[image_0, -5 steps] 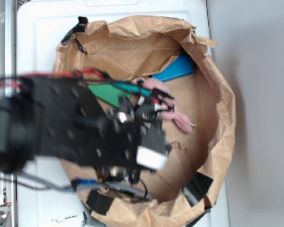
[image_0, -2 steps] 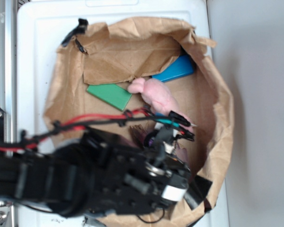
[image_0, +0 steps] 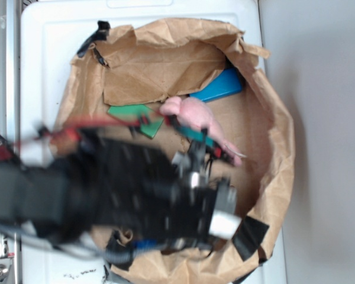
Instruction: Grab the wood chip.
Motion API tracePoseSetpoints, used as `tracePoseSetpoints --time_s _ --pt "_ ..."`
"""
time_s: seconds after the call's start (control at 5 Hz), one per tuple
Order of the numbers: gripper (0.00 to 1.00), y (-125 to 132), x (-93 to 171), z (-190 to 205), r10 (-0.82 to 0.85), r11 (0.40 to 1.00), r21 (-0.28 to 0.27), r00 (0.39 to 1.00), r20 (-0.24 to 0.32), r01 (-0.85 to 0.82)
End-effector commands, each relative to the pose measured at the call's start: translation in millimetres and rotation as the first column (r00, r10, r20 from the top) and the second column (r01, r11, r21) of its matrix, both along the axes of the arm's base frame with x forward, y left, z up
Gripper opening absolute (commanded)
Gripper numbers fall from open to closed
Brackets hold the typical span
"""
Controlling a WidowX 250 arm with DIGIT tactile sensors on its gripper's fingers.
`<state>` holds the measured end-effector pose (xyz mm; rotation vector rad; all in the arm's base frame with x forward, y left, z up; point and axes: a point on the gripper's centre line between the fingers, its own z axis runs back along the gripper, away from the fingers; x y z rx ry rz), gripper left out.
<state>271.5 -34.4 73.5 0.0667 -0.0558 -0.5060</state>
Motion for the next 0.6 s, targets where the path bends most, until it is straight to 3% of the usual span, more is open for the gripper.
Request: tracePoseSetpoints --time_s 0.0,0.2,0.4 --pt "0.0 41 25 75 0.08 0.991 -0.112 0.997 0.008 -0.078" --pt "0.0 66 31 97 0.031 0.978 -0.202 0.997 -0.066 -0.044" --pt "0.0 74 28 108 -0.011 0.974 -0.226 0.999 -0.046 0.001"
